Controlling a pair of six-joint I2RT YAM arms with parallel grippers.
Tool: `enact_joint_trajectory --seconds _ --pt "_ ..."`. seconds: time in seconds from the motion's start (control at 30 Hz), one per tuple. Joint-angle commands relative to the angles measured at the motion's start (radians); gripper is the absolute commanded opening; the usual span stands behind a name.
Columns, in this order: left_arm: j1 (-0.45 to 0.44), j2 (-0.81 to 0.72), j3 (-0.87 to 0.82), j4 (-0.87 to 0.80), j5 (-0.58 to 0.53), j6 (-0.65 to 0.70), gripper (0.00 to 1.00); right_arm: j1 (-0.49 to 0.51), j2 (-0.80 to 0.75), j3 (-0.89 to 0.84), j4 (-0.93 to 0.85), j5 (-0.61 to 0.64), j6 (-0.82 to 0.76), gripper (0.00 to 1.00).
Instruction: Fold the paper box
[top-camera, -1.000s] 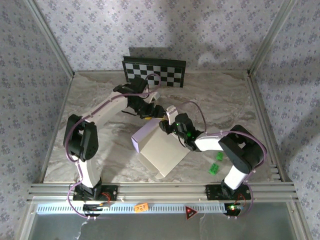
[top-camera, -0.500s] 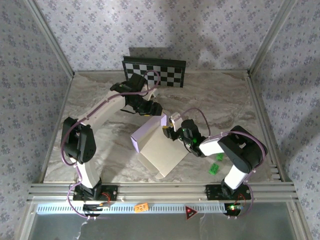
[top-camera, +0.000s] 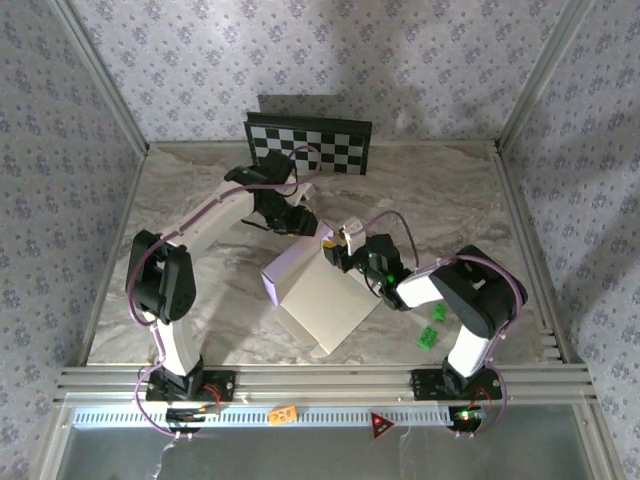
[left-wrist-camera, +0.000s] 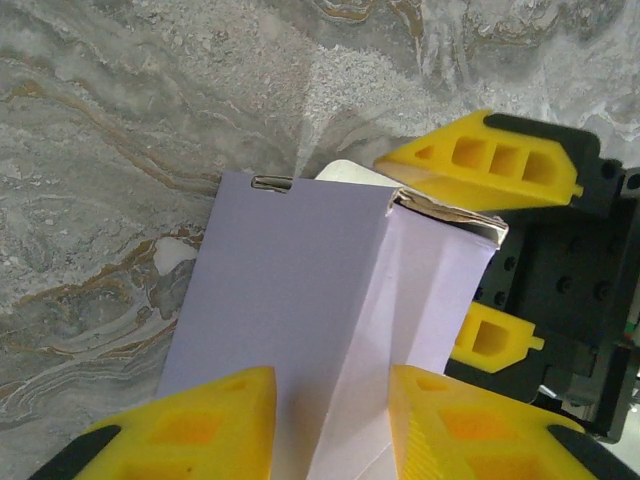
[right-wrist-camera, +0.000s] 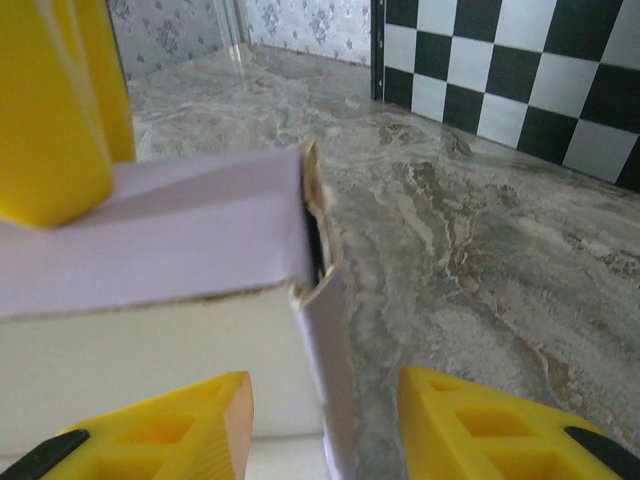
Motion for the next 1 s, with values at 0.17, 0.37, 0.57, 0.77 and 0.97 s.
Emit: enact_joint_trajectory --seconds 0.17,0.37,0.57,0.77,0.97 --pt "-0.001 0.024 0.033 -0.044 -0.017 0.023 0.33 -0.009 0.054 0.070 0.097 -0.043 -0.024 0.39" --pt "-0.003 0.027 0.039 -0.046 -0.004 0.023 0.32 -0.007 0.095 0.089 0.146 -0.010 -0.005 0.28" --pt "-0.011 0.026 0.039 -0.045 0.010 0.022 0.32 0.009 0.092 0.082 0.151 0.098 0.013 0.08" --pt "-0.022 0.024 0.028 -0.034 0.018 0.019 0.31 0.024 0.075 0.079 0.085 0.186 0.002 0.00" --pt "-0.024 0.014 0.014 -0.030 0.001 0.020 0.33 0.023 0.058 0.053 0.048 0.128 -0.004 0.14"
